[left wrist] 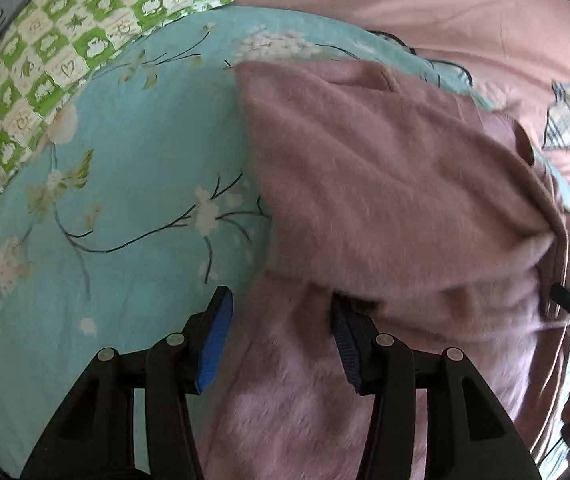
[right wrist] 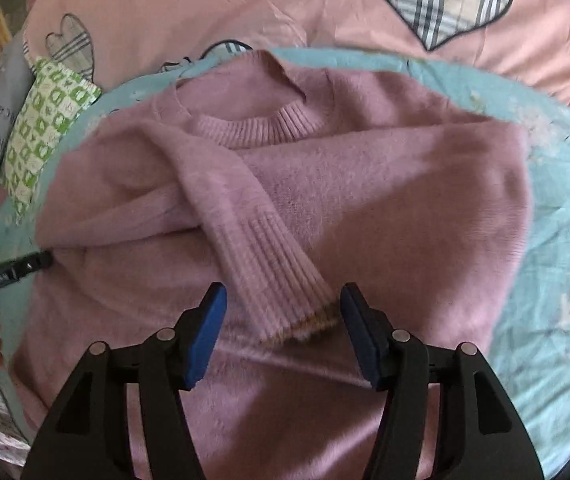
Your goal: Fold small clothes
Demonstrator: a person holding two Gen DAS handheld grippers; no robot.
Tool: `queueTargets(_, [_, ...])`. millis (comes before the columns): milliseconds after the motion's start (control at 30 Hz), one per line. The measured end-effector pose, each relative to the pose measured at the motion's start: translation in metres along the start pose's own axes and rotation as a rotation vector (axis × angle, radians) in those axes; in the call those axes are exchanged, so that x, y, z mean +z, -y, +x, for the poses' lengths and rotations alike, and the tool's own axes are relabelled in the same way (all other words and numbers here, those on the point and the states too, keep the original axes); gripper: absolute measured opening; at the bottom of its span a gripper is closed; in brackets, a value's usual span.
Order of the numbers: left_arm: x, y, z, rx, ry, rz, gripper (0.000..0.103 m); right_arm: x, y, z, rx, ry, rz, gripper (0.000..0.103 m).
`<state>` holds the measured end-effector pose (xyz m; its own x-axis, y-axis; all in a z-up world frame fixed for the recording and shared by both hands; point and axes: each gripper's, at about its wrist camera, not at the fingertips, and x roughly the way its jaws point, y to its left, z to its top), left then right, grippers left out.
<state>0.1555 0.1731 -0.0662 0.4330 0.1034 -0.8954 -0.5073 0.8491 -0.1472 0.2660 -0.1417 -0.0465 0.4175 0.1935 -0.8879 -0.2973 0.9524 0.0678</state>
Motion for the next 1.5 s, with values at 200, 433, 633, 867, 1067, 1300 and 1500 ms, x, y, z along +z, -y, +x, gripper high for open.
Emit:
queueTargets(200, [0.020, 0.016, 0.005, 0.090, 0.059, 0.030, 0.050, 0.017, 0.031, -0.037, 0.320, 0.074, 0.224, 0.007])
queueTargets(433, [0.024, -0.004, 0.003, 0.114, 0.072, -0.036, 0.050, 0.005, 0.109, -0.056, 0.331, 0.111, 0.484, 0.004])
queueTargets(633, [0.017, 0.003, 0.003, 0.130, 0.072, 0.015, 0.049, -0.003, 0.123, -0.037, 0.269, 0.059, 0.491, 0.004])
queueTargets(867, [0.008, 0.000, 0.002, 0.115, 0.061, -0.020, 0.049, 0.009, 0.129, -0.035, 0.123, 0.058, 0.421, 0.003])
queueTargets(1067, [0.005, -0.016, 0.007, 0.081, 0.025, -0.093, 0.048, 0.000, 0.145, -0.022, 0.039, 0.024, 0.447, 0.000])
queueTargets(1300, [-0.005, -0.002, -0.020, -0.070, -0.065, 0.067, 0.048, 0.009, 0.134, -0.039, 0.103, 0.059, 0.412, 0.001])
queueTargets(1500, [0.035, 0.035, -0.050, -0.145, 0.004, 0.289, 0.059, 0.043, 0.102, -0.032, 0.121, 0.035, 0.214, 0.003])
